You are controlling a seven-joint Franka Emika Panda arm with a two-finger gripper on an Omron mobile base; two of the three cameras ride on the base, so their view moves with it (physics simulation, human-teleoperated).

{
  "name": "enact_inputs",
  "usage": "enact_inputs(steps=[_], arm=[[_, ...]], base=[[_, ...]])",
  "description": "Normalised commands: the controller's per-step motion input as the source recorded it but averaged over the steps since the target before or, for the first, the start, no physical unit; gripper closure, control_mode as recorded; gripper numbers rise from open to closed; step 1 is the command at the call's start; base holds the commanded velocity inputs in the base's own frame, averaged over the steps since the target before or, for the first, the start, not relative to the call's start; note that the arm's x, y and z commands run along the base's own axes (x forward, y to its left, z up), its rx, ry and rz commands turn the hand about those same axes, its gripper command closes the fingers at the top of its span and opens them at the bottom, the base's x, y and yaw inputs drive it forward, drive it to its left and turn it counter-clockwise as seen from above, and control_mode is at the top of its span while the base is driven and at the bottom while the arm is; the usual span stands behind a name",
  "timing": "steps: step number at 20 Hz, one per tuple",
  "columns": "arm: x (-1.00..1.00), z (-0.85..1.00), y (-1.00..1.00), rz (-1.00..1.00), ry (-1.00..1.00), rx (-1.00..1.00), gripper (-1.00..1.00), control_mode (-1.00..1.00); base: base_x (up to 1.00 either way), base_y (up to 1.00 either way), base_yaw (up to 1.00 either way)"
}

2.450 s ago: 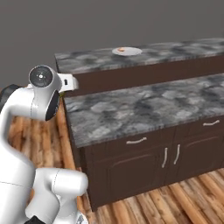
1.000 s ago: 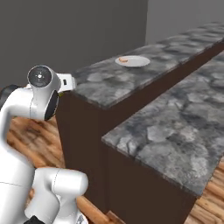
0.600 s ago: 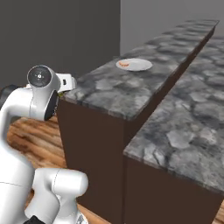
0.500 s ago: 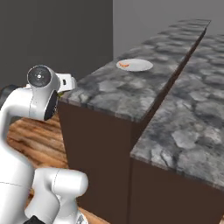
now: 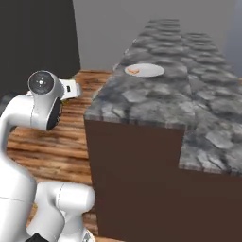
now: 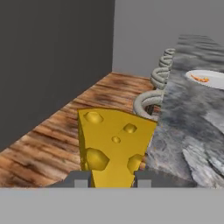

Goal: Take the cheese, shrimp, and corn from the fridge and place them on the plate on the dining counter to create an appetizer plate.

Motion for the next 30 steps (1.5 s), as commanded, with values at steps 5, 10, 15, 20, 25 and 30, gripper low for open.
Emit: enact_inputs(steps=[5, 10, 15, 20, 25, 30], arm=[[0.00, 0.00, 0.00, 0.00, 0.00, 0.00, 1.00, 1.00], [0.00, 0.00, 0.00, 0.00, 0.00, 0.00, 1.00, 1.00], [0.00, 0.00, 0.00, 0.00, 0.00, 0.00, 1.00, 1.00], [0.00, 0.00, 0.00, 0.00, 0.00, 0.00, 1.00, 1.00], [0.00, 0.00, 0.00, 0.00, 0.00, 0.00, 1.00, 1.00], [0.00, 0.00, 0.00, 0.00, 0.00, 0.00, 1.00, 1.00]], base=[[0.34, 0.94, -0.54], [0.38, 0.88, -0.56], [0.52, 0.76, -0.62], [0.49, 0.73, -0.64], [0.39, 0.73, -0.64], [0.25, 0.77, -0.63]])
